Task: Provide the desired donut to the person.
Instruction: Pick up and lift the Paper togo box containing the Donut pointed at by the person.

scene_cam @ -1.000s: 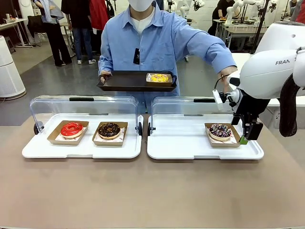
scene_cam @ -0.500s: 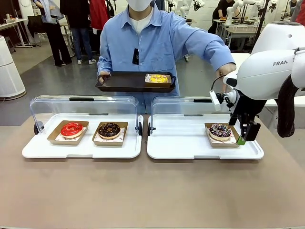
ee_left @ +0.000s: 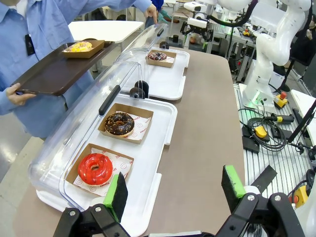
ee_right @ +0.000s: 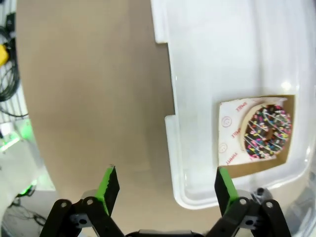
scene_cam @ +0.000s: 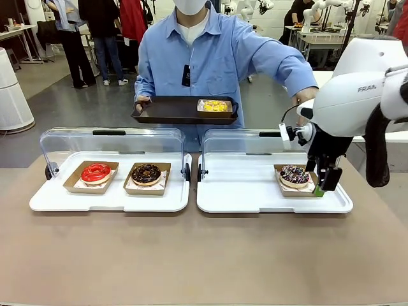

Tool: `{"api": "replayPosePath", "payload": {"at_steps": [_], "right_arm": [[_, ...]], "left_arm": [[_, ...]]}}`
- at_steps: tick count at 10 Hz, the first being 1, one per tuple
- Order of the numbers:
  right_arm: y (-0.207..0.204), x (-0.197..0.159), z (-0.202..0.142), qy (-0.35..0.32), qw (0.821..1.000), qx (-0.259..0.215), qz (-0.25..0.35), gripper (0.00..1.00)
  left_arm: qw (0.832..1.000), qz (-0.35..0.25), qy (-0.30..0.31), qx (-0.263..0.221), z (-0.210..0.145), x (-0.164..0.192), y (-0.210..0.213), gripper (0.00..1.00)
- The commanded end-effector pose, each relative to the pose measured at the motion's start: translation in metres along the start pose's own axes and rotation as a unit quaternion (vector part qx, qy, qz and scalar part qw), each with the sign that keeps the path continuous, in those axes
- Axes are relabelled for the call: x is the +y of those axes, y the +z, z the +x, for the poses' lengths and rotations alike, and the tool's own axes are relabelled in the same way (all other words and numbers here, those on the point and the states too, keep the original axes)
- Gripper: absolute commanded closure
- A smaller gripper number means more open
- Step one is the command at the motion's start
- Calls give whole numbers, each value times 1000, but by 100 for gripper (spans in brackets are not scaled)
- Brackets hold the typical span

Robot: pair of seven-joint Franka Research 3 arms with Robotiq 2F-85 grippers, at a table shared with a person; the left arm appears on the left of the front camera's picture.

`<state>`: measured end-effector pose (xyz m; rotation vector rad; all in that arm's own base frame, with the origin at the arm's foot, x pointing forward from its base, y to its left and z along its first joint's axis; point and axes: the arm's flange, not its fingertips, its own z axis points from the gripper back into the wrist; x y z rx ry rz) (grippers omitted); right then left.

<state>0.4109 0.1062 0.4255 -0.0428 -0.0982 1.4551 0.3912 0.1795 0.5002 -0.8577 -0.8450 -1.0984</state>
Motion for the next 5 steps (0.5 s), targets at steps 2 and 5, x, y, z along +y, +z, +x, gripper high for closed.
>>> {"api": "replayPosePath", "payload": {"at_steps": [2,5], "right_arm": [[-37,-26,20,-49,999,4,13,0],[-56,-41,23,-43,999,2,20,0]], "left_arm": [[1000,0,-11,-9,-1,-1,1,0],[1000,0,-11,-9,-1,-1,1,0]]}}
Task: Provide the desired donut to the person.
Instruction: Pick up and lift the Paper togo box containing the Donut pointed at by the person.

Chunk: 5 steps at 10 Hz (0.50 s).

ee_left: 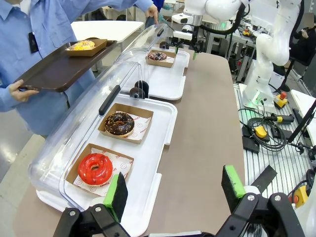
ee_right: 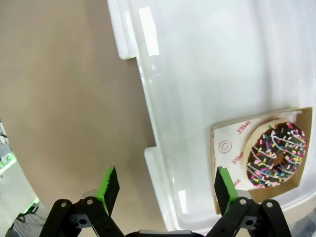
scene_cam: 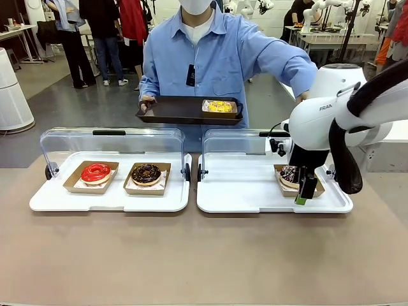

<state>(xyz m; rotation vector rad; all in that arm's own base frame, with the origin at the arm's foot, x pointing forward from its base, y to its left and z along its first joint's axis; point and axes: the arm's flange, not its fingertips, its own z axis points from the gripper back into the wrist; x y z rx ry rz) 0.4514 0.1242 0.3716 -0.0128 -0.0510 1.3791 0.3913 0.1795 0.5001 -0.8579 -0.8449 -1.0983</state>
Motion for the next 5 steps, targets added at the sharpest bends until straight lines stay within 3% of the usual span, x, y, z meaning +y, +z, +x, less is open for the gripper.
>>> {"api": "replayPosePath", "payload": {"at_steps": [1,5], "right_arm": [[5,6,-3,0,1000,-1,-2,0],[5,6,-3,0,1000,-1,-2,0]], "left_arm": [[1000,0,-11,-9,-1,-1,1,0],[1000,0,-11,-9,-1,-1,1,0]]}}
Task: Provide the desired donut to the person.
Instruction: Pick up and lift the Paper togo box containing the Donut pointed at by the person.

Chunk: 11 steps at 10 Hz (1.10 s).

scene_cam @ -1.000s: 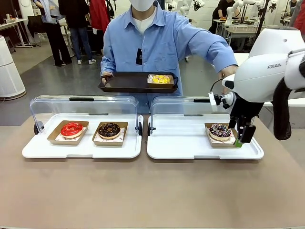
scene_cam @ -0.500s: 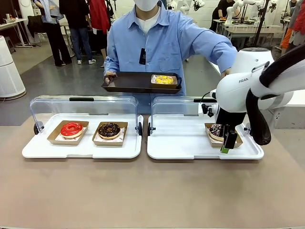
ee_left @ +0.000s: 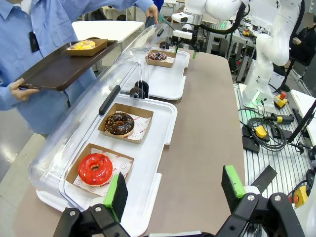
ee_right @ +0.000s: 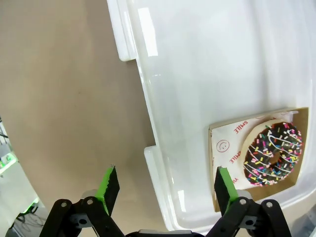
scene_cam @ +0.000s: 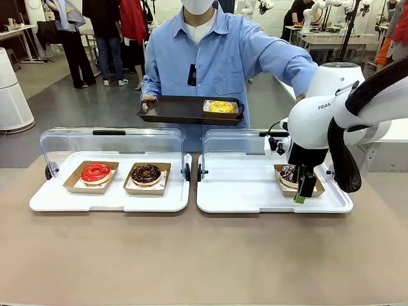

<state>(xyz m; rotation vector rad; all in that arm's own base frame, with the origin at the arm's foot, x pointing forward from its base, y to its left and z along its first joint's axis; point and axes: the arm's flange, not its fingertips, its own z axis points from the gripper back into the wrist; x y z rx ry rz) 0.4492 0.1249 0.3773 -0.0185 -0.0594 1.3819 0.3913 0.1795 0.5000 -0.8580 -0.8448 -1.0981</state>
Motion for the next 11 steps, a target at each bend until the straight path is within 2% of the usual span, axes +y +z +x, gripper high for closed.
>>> {"api": "replayPosePath", "payload": {"at_steps": [1,2,5,11], "right_arm": [[-1,0,0,0,1000,0,1,0],[-7,-5,3,44,999,-6,8,0],[-22,-26,2,65,998,-7,15,0],[-35,-55,3,88,995,-47,17,0]], "left_arm": [[1000,0,-12,-9,-1,-1,1,0],[1000,0,-12,-9,-1,-1,1,0],[1000,0,-12,-9,-1,-1,1,0],[1000,0,-12,-9,-1,-1,1,0]]}}
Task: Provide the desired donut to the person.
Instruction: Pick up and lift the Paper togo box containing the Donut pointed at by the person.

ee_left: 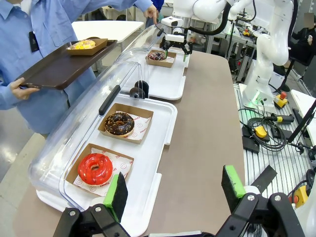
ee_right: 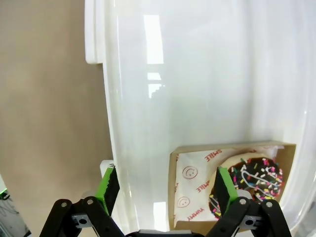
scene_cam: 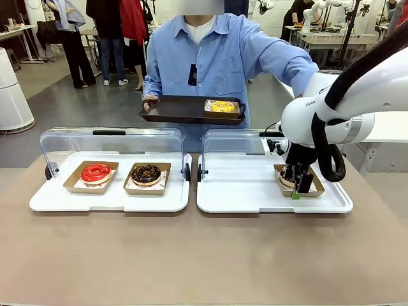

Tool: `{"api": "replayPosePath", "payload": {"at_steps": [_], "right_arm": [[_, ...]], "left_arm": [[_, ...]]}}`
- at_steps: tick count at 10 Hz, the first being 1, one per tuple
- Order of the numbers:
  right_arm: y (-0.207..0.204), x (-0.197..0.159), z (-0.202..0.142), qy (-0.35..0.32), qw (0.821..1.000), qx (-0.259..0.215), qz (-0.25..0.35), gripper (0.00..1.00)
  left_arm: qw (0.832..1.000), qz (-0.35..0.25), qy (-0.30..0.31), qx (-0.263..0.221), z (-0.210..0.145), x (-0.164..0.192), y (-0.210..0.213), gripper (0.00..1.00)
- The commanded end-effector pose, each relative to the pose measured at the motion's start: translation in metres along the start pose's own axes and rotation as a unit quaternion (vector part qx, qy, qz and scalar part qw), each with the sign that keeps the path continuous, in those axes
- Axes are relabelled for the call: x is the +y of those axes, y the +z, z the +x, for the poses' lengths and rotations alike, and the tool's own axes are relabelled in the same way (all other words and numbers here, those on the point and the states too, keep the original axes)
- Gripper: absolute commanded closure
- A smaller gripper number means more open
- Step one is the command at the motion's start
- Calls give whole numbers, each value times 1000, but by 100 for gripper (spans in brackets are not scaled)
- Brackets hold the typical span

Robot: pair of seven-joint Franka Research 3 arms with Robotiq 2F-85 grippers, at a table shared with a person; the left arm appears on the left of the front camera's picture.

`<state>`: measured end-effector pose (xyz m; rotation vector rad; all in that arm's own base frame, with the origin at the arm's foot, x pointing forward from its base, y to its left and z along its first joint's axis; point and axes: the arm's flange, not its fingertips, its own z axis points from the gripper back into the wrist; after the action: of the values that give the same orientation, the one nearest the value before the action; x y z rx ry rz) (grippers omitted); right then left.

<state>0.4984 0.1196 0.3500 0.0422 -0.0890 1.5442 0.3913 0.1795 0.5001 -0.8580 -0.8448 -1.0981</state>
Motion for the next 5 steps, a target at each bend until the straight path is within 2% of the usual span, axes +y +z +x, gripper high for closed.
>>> {"api": "replayPosePath", "payload": {"at_steps": [1,5], "right_arm": [[-7,-10,-2,6,1000,-17,2,0],[-15,-13,-4,-3,1000,-10,11,0]], "left_arm": [[1000,0,-12,-9,-1,-1,1,0],[1000,0,-12,-9,-1,-1,1,0]]}}
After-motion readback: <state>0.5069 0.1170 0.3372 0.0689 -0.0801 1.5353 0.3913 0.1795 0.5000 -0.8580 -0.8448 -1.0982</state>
